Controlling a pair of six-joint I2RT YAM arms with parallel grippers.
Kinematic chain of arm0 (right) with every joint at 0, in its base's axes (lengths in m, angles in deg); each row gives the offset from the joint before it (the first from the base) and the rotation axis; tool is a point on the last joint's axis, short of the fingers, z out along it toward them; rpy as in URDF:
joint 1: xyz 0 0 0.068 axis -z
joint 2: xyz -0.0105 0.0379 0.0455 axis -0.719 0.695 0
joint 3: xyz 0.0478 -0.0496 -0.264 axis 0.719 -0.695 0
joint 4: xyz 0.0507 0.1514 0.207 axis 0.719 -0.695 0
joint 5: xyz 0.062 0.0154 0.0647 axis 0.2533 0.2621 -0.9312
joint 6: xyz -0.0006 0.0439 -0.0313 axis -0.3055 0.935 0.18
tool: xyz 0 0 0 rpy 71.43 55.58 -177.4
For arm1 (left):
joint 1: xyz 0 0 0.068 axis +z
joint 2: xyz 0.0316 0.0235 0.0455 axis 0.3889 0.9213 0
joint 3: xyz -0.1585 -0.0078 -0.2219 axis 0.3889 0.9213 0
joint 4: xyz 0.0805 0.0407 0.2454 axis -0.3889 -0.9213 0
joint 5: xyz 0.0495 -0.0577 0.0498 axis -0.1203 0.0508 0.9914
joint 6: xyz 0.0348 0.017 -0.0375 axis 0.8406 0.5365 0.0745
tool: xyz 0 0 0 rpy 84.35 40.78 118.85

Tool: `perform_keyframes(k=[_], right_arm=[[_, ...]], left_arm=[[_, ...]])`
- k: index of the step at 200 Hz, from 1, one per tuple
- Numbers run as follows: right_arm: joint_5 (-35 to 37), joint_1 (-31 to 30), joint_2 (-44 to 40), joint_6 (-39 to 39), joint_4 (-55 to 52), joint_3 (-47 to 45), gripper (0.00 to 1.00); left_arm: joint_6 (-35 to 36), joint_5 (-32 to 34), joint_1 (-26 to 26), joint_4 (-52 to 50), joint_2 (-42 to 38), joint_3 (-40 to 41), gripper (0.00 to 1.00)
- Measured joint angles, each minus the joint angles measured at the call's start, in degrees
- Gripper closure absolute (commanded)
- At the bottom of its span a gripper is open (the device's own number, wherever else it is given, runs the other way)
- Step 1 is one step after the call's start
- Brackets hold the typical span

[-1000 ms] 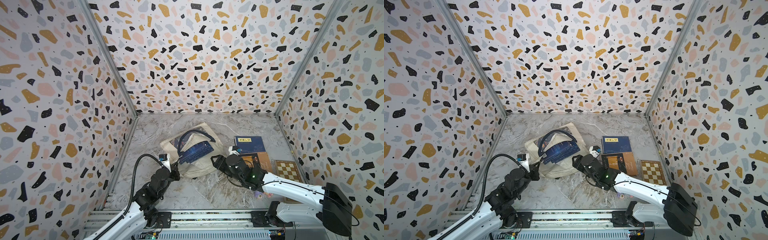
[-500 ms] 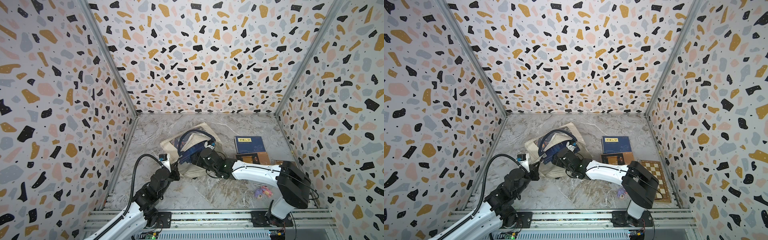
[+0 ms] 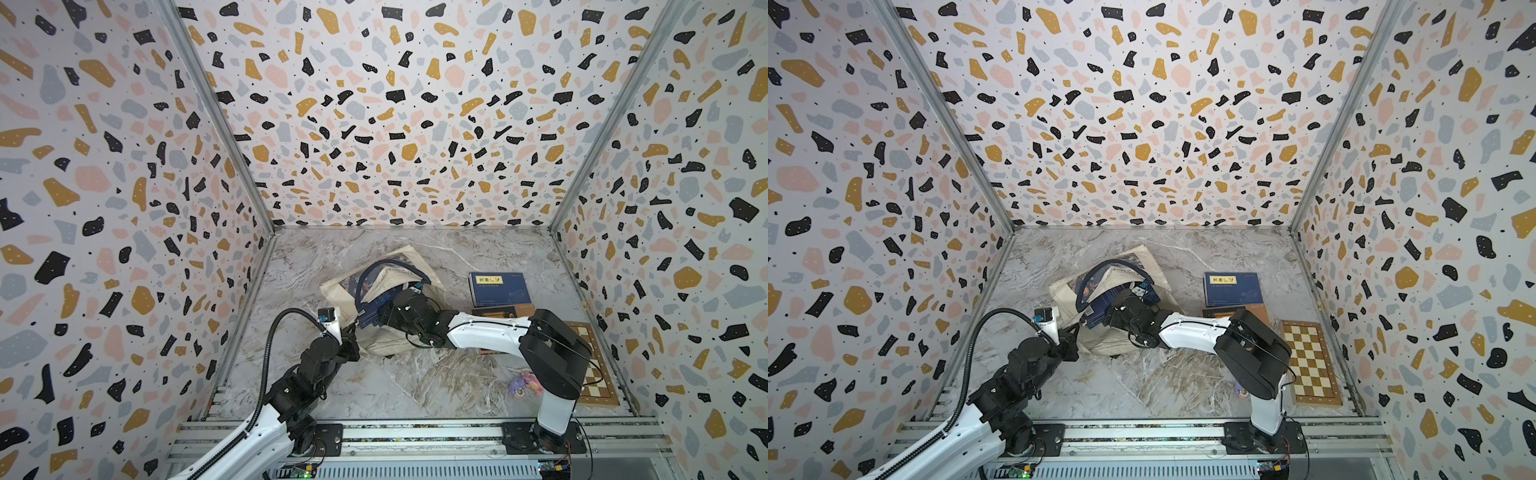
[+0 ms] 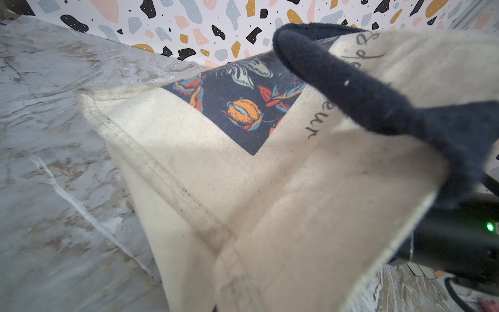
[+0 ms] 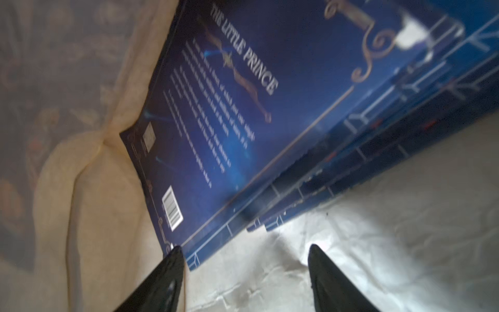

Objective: Take out the books from the canvas bag
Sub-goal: Pick up the book from the canvas bag.

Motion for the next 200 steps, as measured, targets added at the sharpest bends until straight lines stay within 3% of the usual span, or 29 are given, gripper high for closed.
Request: perform_keyframes(k=[82, 151, 200], right_arm=[[-1.5, 2.4, 3.0, -1.8, 11.9, -1.2, 0.35], [-4.4, 3.9, 1.7, 3.9, 17.0, -5.4, 0.35], [-3.3, 3.9, 0.2, 5.7, 16.0, -10.4, 0.41]], left_arm=[[0.2, -0.5, 0.0, 0.0, 0.3, 0.0, 1.00], [0.3, -0.8, 0.0, 0.0, 0.3, 0.0, 1.00], [0.4, -0.8, 0.0, 0.0, 0.3, 0.0, 1.00]])
